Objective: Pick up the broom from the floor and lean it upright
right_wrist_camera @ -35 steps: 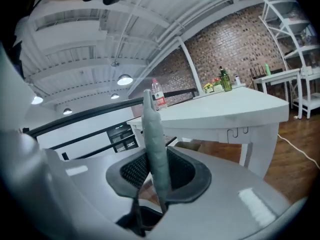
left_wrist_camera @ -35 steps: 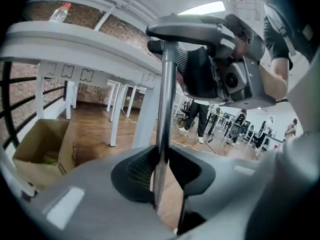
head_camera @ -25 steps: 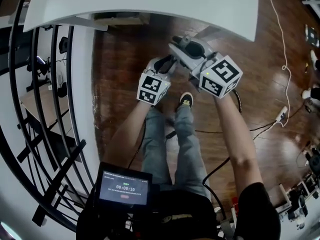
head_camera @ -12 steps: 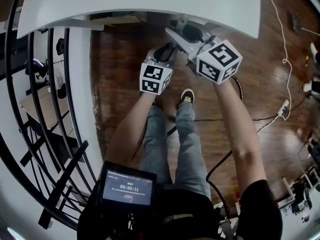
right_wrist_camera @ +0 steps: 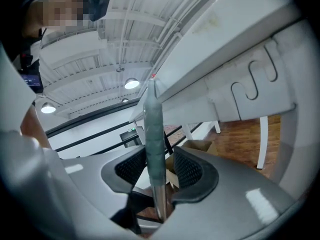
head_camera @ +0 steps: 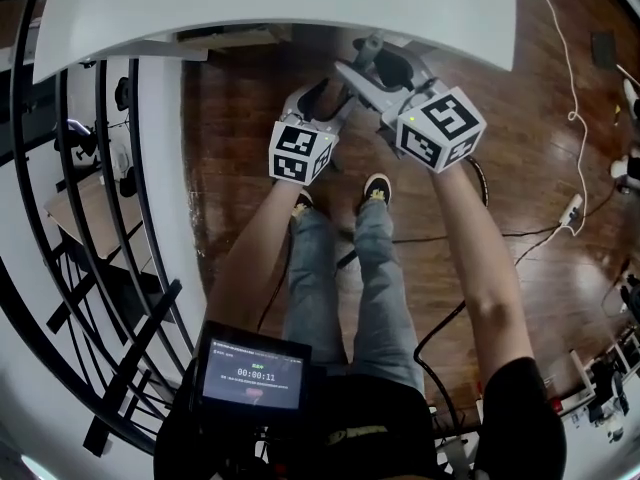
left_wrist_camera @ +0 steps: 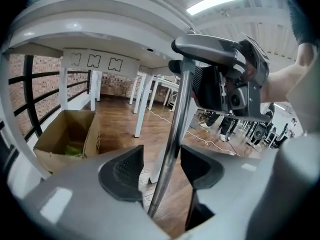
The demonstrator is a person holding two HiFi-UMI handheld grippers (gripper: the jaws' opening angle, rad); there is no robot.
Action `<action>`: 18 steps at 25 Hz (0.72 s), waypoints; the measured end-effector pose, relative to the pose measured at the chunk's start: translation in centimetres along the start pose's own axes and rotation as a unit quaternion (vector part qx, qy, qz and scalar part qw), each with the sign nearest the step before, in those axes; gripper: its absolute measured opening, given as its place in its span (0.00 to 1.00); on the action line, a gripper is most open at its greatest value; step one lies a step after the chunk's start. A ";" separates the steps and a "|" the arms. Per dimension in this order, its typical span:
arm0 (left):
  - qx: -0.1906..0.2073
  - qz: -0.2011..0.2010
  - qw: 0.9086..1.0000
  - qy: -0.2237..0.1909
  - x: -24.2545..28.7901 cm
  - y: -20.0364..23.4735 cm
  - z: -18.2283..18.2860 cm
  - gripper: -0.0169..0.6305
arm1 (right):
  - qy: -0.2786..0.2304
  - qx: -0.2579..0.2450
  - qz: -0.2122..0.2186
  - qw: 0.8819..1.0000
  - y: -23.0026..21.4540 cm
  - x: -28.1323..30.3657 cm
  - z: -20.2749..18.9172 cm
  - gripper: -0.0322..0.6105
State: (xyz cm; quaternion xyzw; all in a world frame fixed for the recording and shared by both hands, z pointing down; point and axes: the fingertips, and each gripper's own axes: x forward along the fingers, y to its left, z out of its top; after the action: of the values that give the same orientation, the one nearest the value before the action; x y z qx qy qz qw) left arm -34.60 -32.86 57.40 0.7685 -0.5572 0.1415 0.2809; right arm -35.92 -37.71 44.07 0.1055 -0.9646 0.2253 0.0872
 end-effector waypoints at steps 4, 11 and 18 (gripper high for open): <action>0.016 -0.010 1.000 0.006 -0.2 -0.4 -0.1 0.43 | -0.014 -0.001 -0.007 1.000 -0.3 -1.1 0.3 0.34; 0.024 -0.010 0.999 0.021 -2.0 -0.4 -0.4 0.43 | -0.015 0.006 -0.022 1.000 -0.2 -3.3 0.2 0.34; 0.047 -0.015 0.999 0.014 -11.9 -2.7 1.8 0.40 | 0.010 -0.006 -0.026 1.000 3.9 -8.7 1.3 0.34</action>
State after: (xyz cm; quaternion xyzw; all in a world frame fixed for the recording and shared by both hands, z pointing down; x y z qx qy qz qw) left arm -36.26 -24.05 48.86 0.7868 -0.5346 0.1742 0.2544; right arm -28.70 -33.46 39.38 0.1279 -0.9620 0.2178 0.1038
